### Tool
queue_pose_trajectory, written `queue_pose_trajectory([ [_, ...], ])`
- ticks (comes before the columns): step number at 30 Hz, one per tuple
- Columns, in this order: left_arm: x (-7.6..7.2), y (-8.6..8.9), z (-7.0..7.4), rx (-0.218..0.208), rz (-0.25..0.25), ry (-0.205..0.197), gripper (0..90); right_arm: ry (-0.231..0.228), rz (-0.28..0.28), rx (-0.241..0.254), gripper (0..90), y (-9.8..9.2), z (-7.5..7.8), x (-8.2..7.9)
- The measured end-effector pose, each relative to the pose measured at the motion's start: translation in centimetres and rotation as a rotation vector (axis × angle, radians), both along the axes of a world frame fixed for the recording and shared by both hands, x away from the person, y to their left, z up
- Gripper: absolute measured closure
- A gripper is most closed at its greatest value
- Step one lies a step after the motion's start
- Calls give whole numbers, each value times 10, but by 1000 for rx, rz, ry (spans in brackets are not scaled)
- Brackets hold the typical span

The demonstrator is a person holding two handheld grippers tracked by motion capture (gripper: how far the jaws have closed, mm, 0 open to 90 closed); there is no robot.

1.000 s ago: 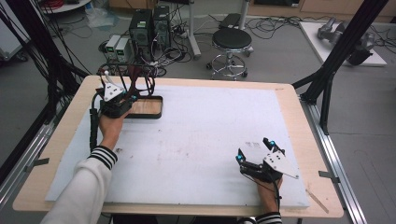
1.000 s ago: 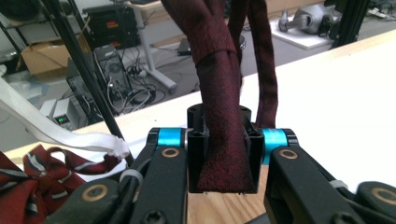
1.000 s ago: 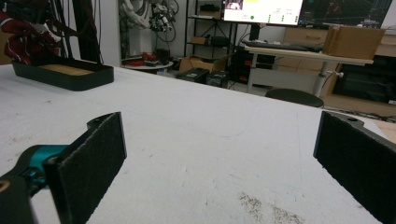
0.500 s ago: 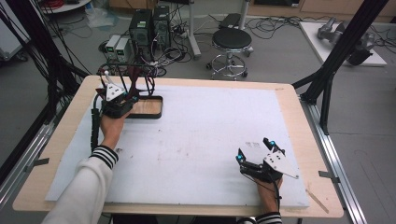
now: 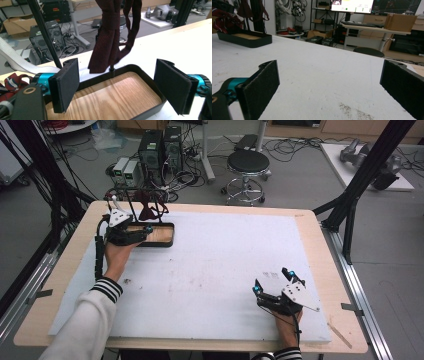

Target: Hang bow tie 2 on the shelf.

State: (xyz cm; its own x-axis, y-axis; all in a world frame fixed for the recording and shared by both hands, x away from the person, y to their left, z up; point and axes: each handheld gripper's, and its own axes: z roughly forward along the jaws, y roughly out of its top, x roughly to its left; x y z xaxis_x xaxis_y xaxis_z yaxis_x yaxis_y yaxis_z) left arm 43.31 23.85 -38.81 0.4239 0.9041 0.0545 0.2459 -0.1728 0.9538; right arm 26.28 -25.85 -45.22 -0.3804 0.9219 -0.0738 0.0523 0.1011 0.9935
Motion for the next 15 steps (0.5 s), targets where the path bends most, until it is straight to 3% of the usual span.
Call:
queue_pose_trajectory([
  [8,-14,-1,10,-14,-79,-51,179,-2,2,-2,15,0,0,0],
  [15,-45,2,17,-28,-186,-130,171,-1,0,-6,15,0,0,0],
])
